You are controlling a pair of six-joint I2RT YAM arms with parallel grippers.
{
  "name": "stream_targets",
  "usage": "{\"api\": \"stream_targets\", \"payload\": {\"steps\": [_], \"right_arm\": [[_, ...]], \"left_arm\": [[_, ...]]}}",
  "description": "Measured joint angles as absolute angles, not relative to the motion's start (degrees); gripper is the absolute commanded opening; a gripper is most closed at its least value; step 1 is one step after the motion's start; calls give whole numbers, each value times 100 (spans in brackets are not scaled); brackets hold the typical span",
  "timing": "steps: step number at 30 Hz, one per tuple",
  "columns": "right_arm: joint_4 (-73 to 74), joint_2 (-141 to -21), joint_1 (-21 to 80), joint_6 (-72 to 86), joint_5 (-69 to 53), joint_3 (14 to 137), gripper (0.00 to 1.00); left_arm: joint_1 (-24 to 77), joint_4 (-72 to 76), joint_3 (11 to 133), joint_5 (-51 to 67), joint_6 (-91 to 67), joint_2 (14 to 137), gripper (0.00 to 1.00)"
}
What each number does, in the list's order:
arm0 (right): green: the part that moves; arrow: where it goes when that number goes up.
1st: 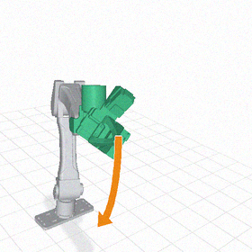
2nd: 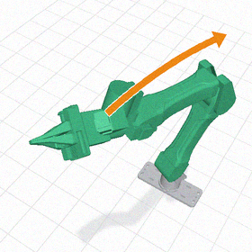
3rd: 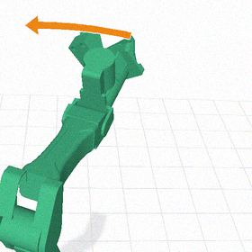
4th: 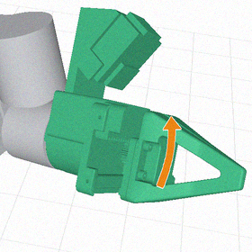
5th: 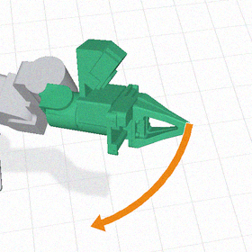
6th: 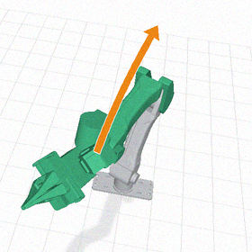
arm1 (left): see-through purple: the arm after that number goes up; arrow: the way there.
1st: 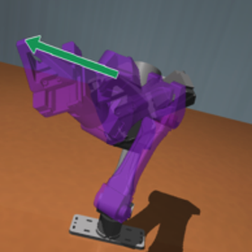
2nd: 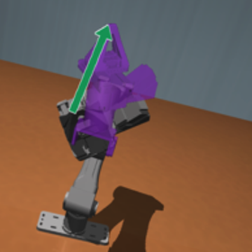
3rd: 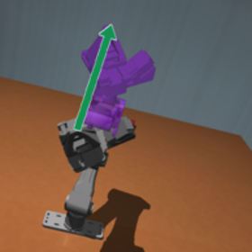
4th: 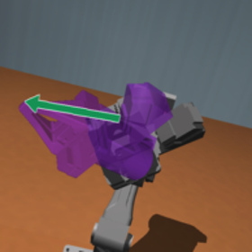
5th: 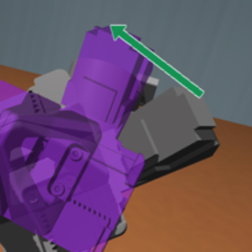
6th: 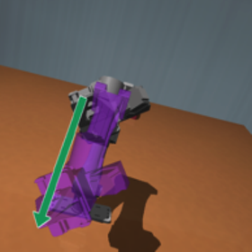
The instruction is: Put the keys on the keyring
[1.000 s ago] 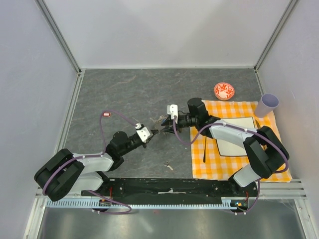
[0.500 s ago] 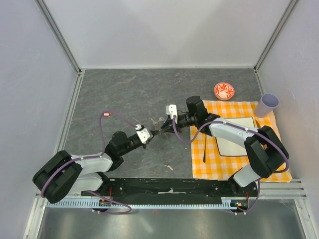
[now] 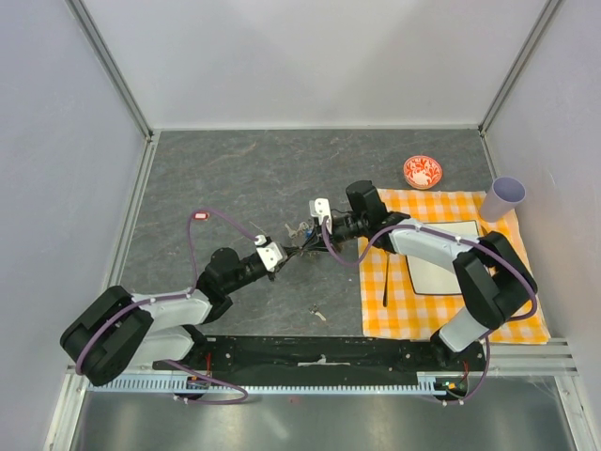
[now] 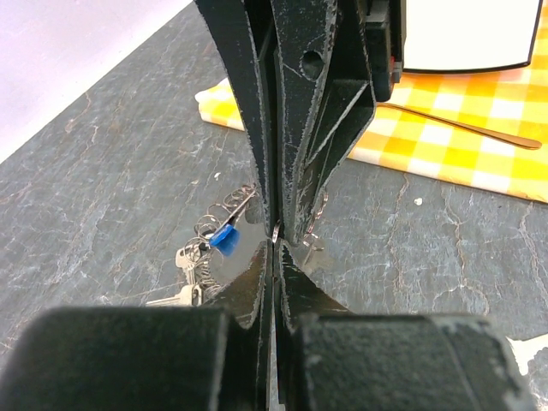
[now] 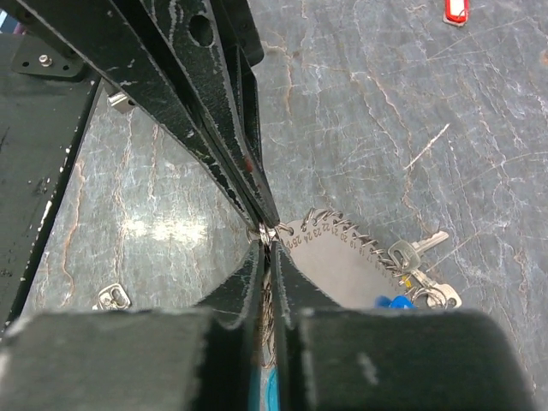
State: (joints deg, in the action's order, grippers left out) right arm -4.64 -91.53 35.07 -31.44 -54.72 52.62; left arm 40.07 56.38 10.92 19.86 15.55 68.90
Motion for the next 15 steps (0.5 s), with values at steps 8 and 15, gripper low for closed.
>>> {"api": "stream_targets", "payload": {"steps": [8,15], "right_arm": [[-207,-9155,3511,-3175,-5347,5417,0],[204,-9148,3509,-3133,-4136,6757,0]], "left_arm": [[3997,5614,1092,1780,1546,6818,45],[3997,5594,1087,397,1367,5666,57]]}}
